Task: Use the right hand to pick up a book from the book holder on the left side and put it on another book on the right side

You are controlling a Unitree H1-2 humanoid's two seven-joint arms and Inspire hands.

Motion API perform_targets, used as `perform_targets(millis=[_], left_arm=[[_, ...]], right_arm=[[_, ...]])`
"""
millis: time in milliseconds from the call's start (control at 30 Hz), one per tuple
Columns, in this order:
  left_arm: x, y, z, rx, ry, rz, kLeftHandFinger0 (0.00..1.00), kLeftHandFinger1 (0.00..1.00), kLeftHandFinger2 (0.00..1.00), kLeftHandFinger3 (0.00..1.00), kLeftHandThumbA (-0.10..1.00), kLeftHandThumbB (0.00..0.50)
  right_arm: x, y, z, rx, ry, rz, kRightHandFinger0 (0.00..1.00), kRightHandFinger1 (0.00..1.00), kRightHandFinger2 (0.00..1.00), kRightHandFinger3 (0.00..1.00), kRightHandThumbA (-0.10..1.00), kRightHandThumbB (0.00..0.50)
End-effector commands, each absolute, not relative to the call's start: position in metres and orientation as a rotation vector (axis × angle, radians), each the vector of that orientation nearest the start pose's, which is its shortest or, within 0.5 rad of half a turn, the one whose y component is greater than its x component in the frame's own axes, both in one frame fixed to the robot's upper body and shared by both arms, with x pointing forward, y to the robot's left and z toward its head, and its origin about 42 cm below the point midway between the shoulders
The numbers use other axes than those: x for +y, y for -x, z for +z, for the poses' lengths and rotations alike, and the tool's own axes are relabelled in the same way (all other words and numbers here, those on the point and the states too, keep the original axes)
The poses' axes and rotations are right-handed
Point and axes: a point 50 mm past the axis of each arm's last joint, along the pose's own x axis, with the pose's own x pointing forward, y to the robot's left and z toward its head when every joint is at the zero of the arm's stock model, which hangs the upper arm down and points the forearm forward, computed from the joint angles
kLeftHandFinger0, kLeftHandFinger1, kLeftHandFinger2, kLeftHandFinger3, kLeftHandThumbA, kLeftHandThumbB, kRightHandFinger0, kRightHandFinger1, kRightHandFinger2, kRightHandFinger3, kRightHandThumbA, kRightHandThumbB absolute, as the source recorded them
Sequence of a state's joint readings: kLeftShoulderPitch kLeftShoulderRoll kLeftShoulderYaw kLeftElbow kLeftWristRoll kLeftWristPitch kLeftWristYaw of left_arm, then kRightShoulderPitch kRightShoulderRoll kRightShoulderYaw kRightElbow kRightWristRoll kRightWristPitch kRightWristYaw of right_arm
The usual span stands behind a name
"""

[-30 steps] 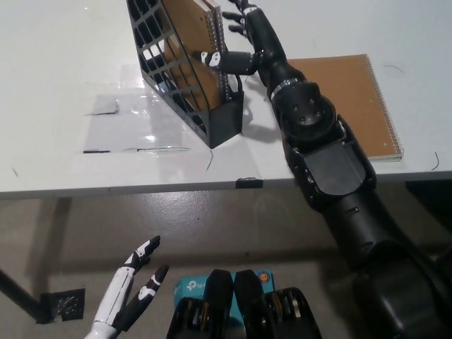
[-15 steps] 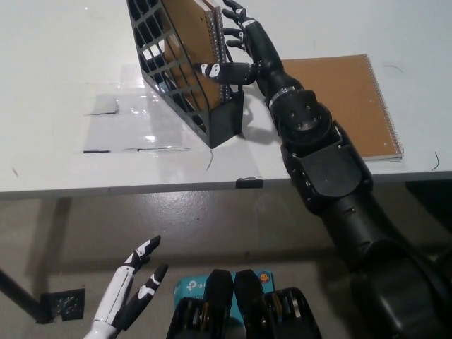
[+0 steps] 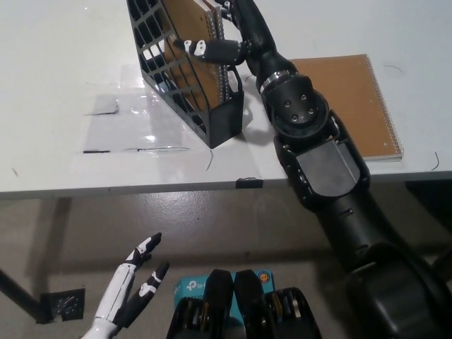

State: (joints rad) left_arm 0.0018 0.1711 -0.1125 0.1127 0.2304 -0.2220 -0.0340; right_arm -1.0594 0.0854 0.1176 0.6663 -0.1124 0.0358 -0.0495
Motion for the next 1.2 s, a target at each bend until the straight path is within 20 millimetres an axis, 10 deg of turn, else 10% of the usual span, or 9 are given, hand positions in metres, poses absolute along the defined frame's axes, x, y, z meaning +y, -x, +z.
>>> perform_targets(millis=[0,600,667,700,733,767,867,1167], left_arm=[[0.237,-0.283,0.087,-0.166,-0.424,-0.219,1.0,1.0,0.93,0.91,0.85,0.153],[0.236,-0.284,0.087,-0.141,-0.408,-0.215,1.0,1.0,0.94,0.91,0.89,0.187],[0.234,-0.283,0.086,-0.136,-0.419,-0.219,1.0,1.0,0.95,0.91,0.92,0.188],[0.234,-0.283,0.086,-0.131,-0.422,-0.221,1.0,1.0,0.95,0.92,0.92,0.194],[0.234,-0.282,0.086,-0.133,-0.42,-0.219,1.0,1.0,0.95,0.92,0.92,0.194],[0.234,-0.282,0.087,-0.138,-0.433,-0.219,1.0,1.0,0.96,0.92,0.93,0.187],[0.233,-0.289,0.091,-0.149,-0.428,-0.221,1.0,1.0,0.95,0.92,0.93,0.191],[0.234,-0.293,0.095,-0.167,-0.438,-0.235,1.0,1.0,0.94,0.91,0.93,0.195]], right_arm=[[-0.018,-0.516,0.373,-0.43,0.238,0.338,0.83,0.87,0.97,1.0,0.92,0.328],[-0.021,-0.545,0.335,-0.271,0.242,0.324,0.74,0.74,0.85,1.0,0.87,0.355],[-0.021,-0.551,0.331,-0.227,0.28,0.303,0.49,0.55,0.69,0.93,0.73,0.312],[-0.019,-0.554,0.331,-0.187,0.277,0.277,0.08,0.19,0.35,0.56,0.34,0.207],[-0.017,-0.555,0.329,-0.192,0.299,0.25,0.0,0.07,0.31,0.42,-0.08,0.158],[-0.016,-0.555,0.33,-0.203,0.3,0.227,0.0,0.06,0.36,0.38,-0.1,0.164],[-0.012,-0.557,0.341,-0.244,0.281,0.215,0.0,0.33,0.7,0.7,-0.1,0.113],[-0.008,-0.554,0.353,-0.31,0.235,0.203,0.02,0.46,0.81,0.84,-0.1,0.109]])
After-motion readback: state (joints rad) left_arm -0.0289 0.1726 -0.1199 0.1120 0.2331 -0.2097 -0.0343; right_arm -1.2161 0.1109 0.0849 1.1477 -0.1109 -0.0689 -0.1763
